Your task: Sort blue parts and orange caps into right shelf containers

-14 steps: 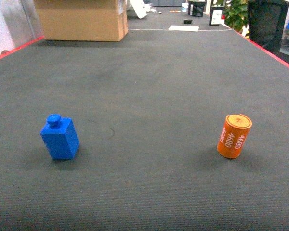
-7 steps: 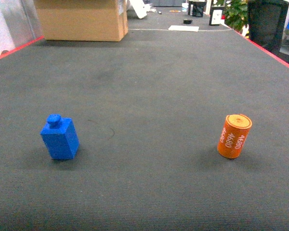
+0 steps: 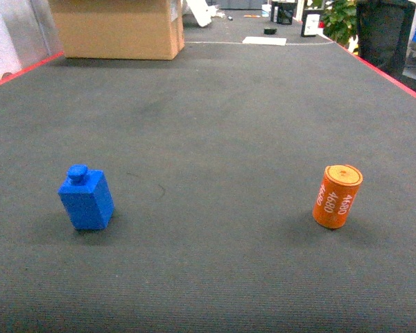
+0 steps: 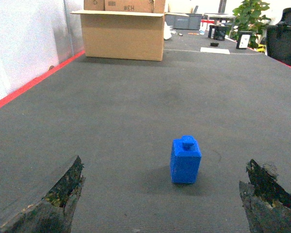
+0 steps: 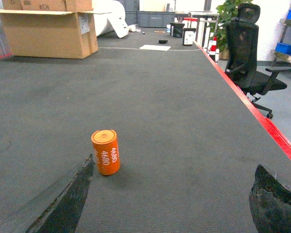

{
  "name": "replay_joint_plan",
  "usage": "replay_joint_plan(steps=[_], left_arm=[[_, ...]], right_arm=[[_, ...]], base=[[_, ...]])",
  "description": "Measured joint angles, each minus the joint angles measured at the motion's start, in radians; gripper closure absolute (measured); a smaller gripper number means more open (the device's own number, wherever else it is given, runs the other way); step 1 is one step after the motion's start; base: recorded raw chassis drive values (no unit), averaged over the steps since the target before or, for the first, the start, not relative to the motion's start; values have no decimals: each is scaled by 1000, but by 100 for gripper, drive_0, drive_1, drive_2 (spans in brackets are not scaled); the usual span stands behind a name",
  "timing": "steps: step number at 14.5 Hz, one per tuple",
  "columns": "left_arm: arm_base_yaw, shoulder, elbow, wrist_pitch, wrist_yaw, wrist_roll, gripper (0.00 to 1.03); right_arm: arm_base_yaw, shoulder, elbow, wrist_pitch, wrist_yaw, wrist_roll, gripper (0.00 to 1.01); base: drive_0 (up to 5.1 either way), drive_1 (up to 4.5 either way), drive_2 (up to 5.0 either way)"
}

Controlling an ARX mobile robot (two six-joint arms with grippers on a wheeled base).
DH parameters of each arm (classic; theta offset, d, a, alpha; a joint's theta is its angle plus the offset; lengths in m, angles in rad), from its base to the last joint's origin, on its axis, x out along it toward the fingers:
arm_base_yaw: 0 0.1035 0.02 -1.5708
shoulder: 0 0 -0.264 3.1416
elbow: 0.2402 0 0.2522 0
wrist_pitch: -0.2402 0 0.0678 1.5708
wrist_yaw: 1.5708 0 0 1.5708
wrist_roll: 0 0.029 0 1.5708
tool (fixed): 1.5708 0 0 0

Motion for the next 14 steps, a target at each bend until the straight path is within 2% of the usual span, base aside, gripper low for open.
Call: replay_joint_plan(steps=[2,3,4,5,6,7,8,11,13,14], left_arm=[[0,0,0,0,0,0,5],[-64,57,13,-15,-172,10,5],[-66,200,47,69,-294,35,5],[-39,328,98,169,-311,47,5],[-53,444,153,275,-298,59,5],[-93,571,205,365,-268,68,5],[-126,709,248,441,-234,73,5],[-164,1141,377,619,-192,46,5],[-174,1342,448,679,-155,-14,5],[-175,1420,472,686,-147,-29,5]], right_arm=[[0,0,0,0,0,0,3],[15,16,12,-52,47,-7,3],[43,142,47,-56,143,-21,3],[15,316,114,46,135,-26,3],[-7,433,171,144,92,-25,3],[-5,550,225,227,52,-16,3],[22,677,273,296,25,2,3],[132,1083,399,465,50,10,3],[178,1266,466,516,60,26,3],[185,1338,491,542,72,39,3]], base=[[0,0,0],[0,0,0],[0,0,0],[0,0,0],[0,0,0],[0,0,0],[0,0,0],[0,0,0],[0,0,0],[0,0,0]])
